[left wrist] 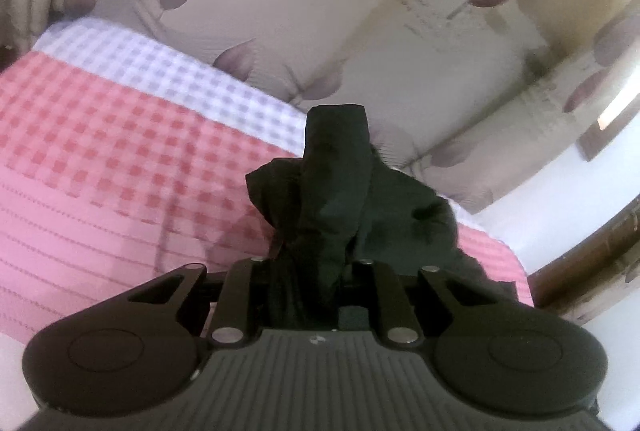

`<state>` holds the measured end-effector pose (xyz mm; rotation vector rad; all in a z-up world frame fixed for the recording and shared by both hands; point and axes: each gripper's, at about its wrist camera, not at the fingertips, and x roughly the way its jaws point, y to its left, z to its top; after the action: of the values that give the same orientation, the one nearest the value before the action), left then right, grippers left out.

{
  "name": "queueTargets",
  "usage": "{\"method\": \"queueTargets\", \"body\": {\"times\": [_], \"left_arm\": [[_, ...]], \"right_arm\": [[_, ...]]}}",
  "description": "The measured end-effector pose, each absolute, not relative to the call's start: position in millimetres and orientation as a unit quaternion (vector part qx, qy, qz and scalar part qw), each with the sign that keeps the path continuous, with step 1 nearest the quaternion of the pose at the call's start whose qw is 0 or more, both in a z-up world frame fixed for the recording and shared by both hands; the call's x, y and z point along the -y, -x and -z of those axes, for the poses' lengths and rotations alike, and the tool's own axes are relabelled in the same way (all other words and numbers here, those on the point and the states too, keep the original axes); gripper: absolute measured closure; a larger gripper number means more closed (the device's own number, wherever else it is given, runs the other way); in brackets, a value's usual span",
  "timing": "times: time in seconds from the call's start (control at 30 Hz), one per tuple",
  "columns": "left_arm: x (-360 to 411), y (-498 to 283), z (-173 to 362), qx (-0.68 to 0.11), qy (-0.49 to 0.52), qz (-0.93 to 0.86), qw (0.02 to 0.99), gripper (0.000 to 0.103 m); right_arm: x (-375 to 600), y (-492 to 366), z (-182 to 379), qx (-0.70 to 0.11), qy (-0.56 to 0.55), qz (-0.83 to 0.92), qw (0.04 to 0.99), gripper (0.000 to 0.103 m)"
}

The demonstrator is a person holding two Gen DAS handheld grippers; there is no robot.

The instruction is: Fold large clothes

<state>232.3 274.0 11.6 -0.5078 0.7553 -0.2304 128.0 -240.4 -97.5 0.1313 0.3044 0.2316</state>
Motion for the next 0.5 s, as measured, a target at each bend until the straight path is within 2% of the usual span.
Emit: {"method": "queueTargets", "body": {"times": [0.5], "left_arm": [[-155.8,-200.3,-72.1,-0.342,0.265,0.129,0.892,0.084]], "right_arm": [[249.4,-109.8,96.8,-0.110,-0.100,-0.154,0.977,0.000]]}}
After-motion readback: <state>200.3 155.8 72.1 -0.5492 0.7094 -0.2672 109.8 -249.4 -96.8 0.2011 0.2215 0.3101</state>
